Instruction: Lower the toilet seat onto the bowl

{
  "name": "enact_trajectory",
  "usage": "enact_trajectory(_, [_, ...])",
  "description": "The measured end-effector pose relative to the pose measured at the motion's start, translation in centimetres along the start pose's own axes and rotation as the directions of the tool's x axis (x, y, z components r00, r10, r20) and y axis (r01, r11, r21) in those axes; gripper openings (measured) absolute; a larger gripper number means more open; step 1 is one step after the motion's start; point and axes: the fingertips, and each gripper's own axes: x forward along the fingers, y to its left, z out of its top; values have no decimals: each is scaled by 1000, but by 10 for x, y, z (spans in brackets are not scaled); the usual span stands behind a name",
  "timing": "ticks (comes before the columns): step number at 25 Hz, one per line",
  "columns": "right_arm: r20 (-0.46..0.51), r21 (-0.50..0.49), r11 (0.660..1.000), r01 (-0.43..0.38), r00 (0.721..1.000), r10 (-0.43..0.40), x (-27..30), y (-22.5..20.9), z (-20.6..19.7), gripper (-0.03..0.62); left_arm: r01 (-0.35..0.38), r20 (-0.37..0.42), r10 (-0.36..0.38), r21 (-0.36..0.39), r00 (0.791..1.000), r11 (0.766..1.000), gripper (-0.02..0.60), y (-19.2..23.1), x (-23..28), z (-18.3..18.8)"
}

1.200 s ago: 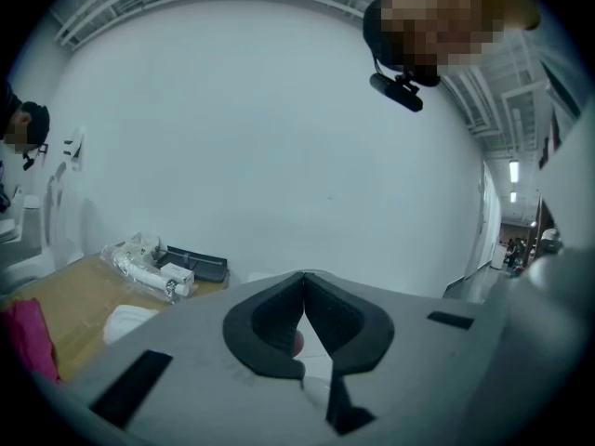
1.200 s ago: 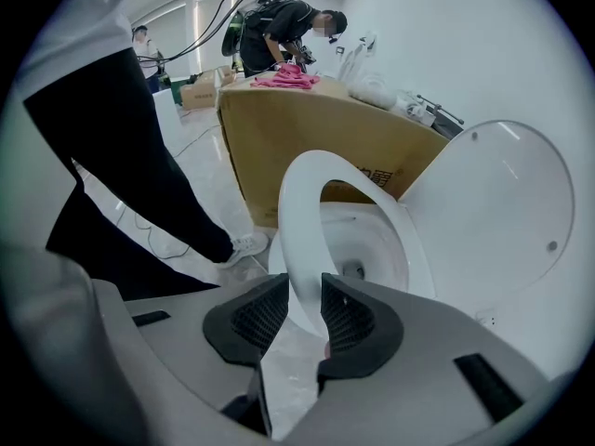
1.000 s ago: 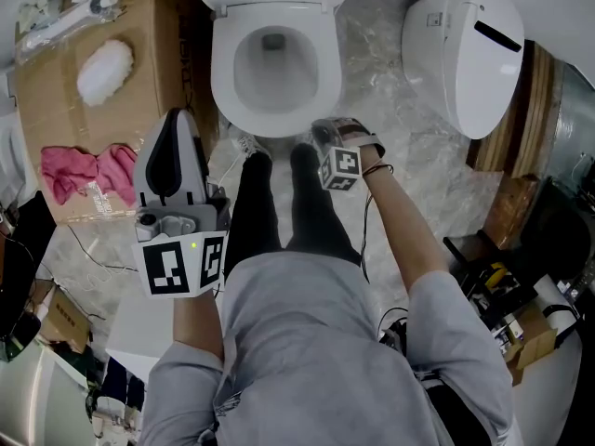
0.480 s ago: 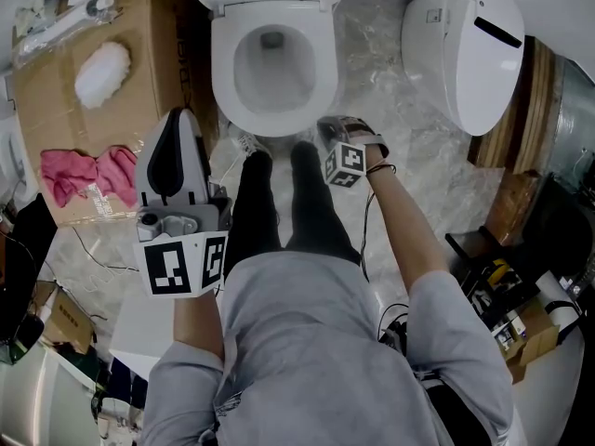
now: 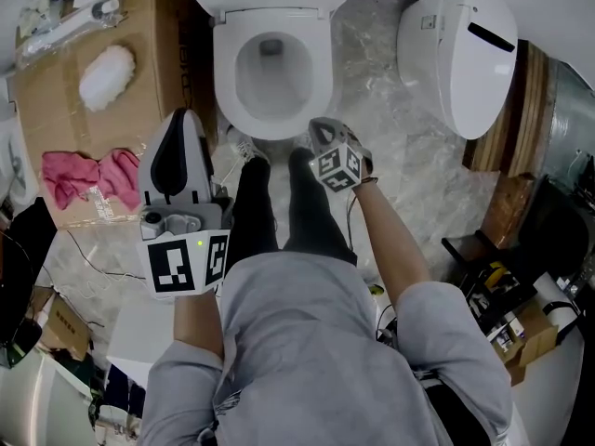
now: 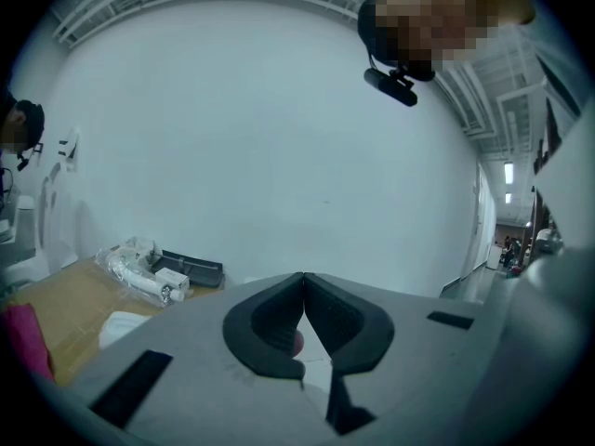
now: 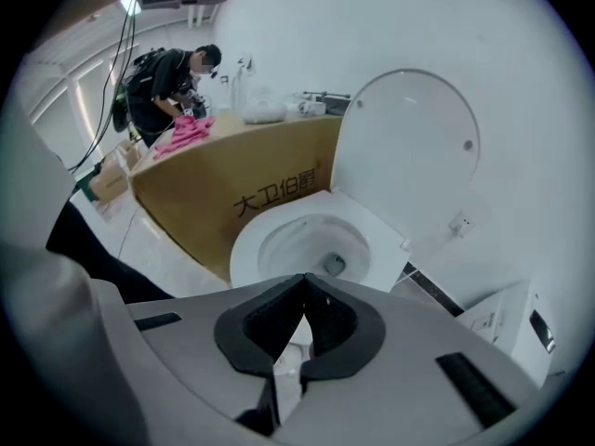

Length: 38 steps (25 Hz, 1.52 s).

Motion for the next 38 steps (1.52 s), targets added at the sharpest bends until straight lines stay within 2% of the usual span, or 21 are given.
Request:
enact_trajectory(5, [124,157,986,51,990,-70,-36,-14,49,0,0,45,-1,3,999,1000,0,2,-2,24])
enact_trajectory(11, [261,227,969,92,953,-152,-94,-35,108,0,3,93,-3,5,996,1000,0,1,-11,60])
enact_trajectory(15, [342,251,960,125,916,-209,-135,-55,150,0,5,114,-6,15,994,1000,0,2,-17,79])
enact_trajectory(20, [456,230,960,160,854,-251,-191,-71,207,-2,11,130,-15,29,991,1000,0,-3,-27,98])
enact_trajectory(23, [520,231,957,176,809,-274,-225,-80,238,-2,18,145,-23,32,989,999,0,-9,-31,110])
enact_trajectory(26, [585,251,950,185,753,-301,-256,-90,267,0,25,168,-31,39,985,999,0,-14,-33,124])
enact_trajectory(29, [647,293,937,191,682,-341,-291,-100,294,-2,25,191,-34,48,981,999,0,-18,-35,139])
enact_trajectory(34, [732,384,908,170,543,-411,-351,-115,329,-2,18,222,-30,55,974,998,0,-21,-37,158])
enact_trajectory(38, [774,405,899,167,461,-434,-389,-120,341,-2,10,231,-26,72,972,997,0,-22,-42,166])
